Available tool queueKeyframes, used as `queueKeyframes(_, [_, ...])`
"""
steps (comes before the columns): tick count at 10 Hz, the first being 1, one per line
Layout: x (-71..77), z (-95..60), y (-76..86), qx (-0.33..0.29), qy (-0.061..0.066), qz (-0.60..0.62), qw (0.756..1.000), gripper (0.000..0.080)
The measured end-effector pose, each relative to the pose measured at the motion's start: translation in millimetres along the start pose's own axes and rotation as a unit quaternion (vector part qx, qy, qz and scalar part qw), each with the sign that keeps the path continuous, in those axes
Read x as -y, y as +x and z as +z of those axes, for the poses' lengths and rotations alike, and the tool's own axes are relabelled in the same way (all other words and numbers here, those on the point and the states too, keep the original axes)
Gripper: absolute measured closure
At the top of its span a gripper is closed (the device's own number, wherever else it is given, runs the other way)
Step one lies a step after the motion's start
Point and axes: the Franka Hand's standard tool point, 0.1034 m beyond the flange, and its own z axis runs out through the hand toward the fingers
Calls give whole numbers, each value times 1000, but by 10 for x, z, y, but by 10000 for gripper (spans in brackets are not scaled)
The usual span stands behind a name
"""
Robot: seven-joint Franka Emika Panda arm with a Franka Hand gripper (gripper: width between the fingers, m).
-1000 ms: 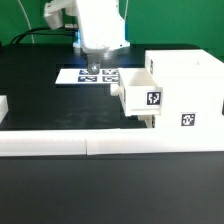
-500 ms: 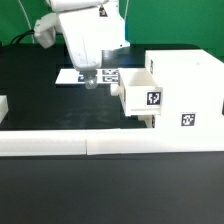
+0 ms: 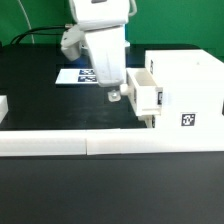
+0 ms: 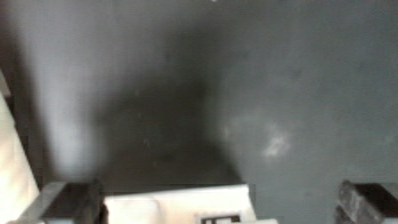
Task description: Assemble drawer
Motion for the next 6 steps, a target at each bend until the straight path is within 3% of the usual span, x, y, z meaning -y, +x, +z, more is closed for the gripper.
queueKeyframes(4, [-5,27,262,-6,2,28,1000,151])
queueKeyframes(6, [-5,28,280,-5,2,50,999,151])
